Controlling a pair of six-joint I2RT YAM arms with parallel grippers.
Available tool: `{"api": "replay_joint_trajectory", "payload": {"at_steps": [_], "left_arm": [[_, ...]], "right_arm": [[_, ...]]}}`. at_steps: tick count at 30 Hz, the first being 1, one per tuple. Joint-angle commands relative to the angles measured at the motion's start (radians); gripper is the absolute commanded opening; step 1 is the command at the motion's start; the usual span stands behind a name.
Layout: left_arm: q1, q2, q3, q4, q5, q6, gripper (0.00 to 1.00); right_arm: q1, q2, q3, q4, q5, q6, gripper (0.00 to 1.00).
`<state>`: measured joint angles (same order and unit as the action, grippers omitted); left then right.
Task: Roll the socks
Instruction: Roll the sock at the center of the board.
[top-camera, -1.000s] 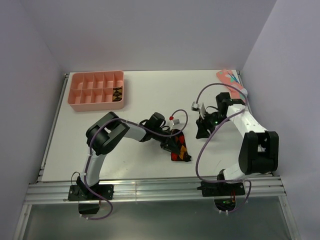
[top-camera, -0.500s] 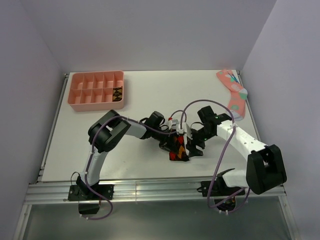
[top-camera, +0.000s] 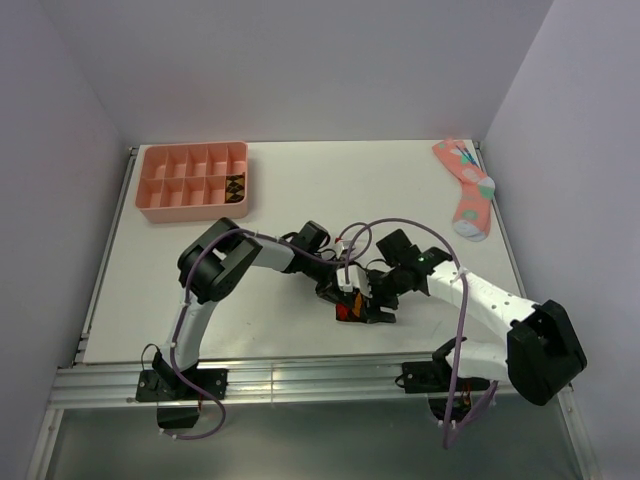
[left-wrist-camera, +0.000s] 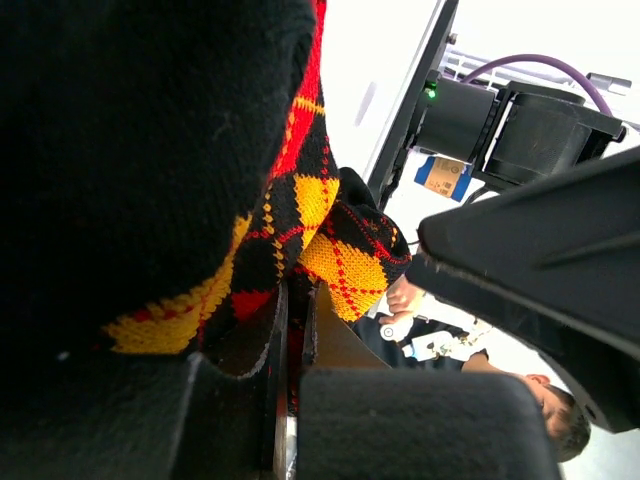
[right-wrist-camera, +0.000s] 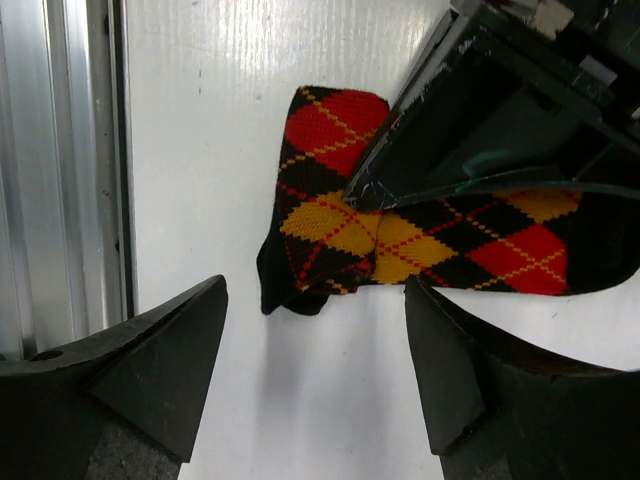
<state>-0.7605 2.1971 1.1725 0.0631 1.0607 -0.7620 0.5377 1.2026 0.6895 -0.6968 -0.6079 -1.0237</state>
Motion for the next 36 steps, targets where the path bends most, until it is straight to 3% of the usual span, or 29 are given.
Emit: {"api": "replay_joint_trajectory", "payload": {"at_steps": [1,15,24,26,29,31,36], "left_arm": [[0.006,0.099,-0.05,-0.166,-0.229,0.127,0.0],[0.012,0.095,-0.065,-0.149,-0.215,0.122,0.0],[0.012,0.038,-0.115,-0.071,-0.243,0.064,0.0],[0.012,-0.003,-0.141,0.025,-0.275,0.024,0.01],[0.007,-0.075,-0.188,0.125,-0.327,-0.022,0.05],[0.003,-0.115,-0.235,0.2,-0.369,-0.06,0.18],[-0.007,-0.221,-0.309,0.416,-0.464,-0.109,0.31]], "right_arm": [[0.028,-0.032,-0.011,0.071,0.023,0.033,0.78],[0.14,0.078,-0.035,0.155,0.102,0.07,0.69],[0.143,0.152,-0.018,0.175,0.099,0.115,0.4],[0.143,0.179,-0.008,0.161,0.089,0.125,0.35],[0.133,0.199,0.007,0.146,0.08,0.134,0.3],[0.119,0.222,0.03,0.114,0.077,0.131,0.29],[0.088,0.314,0.099,-0.004,0.027,0.12,0.29]]}}
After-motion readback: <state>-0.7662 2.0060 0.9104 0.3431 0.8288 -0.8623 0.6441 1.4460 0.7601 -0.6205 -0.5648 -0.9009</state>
